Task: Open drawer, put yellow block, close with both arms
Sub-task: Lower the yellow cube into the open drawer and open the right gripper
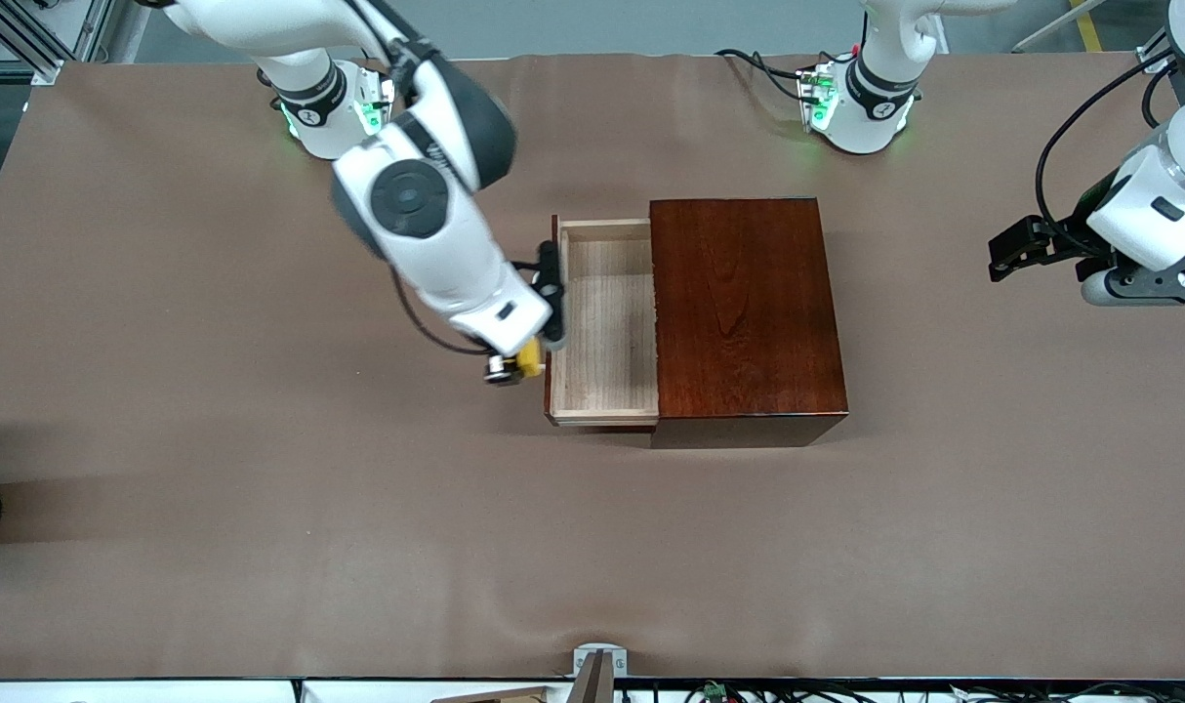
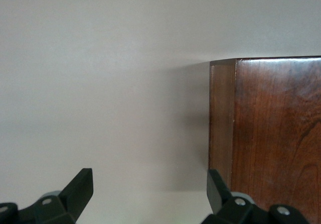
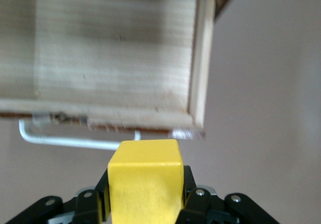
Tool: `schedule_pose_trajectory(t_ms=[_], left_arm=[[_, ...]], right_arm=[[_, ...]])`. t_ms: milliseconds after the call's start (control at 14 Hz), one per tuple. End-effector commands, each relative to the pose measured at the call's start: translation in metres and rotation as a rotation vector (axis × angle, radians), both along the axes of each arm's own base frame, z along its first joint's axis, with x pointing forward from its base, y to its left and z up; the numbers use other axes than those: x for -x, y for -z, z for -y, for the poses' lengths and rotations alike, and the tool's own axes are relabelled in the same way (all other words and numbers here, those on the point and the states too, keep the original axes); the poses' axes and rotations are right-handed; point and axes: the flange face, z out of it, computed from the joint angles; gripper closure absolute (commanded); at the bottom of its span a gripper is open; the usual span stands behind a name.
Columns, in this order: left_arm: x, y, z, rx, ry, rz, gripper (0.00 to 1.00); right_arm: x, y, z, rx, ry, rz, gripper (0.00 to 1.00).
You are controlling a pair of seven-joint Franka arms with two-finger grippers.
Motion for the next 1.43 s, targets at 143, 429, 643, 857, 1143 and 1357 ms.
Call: schedule_pose_trajectory(t_ms=[143, 429, 643, 857, 1143, 1357], left_arm=[[0.0, -0.003, -0.007, 0.03, 0.014, 0.029, 0.0], [-0.007, 0.004, -0.006, 0.033, 0.012, 0.042, 0.0], [-0.009, 0.003, -0.003, 0.033, 0.017, 0.051, 0.0], [-0.009, 0.002, -0.004, 0.032, 0.014, 0.052, 0.0], [-0.01, 0.004, -0.004, 0.032, 0.014, 0.049, 0.0], [-0.01, 0.004, -0.004, 0.032, 0.008, 0.049, 0.0]], right_arm=[[0.017, 0.031, -0.053, 0.044, -0.039, 0.012, 1.0], [0.026, 0.048, -0.076, 0.067, -0.056, 0.02, 1.0], [0.034, 0.059, -0.086, 0.081, -0.049, 0.026, 1.0], [0.037, 0.078, -0.09, 0.09, -0.058, 0.011, 1.0], [0.047, 0.097, -0.1, 0.115, -0.083, -0.002, 1.0], [0.05, 0.106, -0.103, 0.132, -0.053, 0.001, 1.0]])
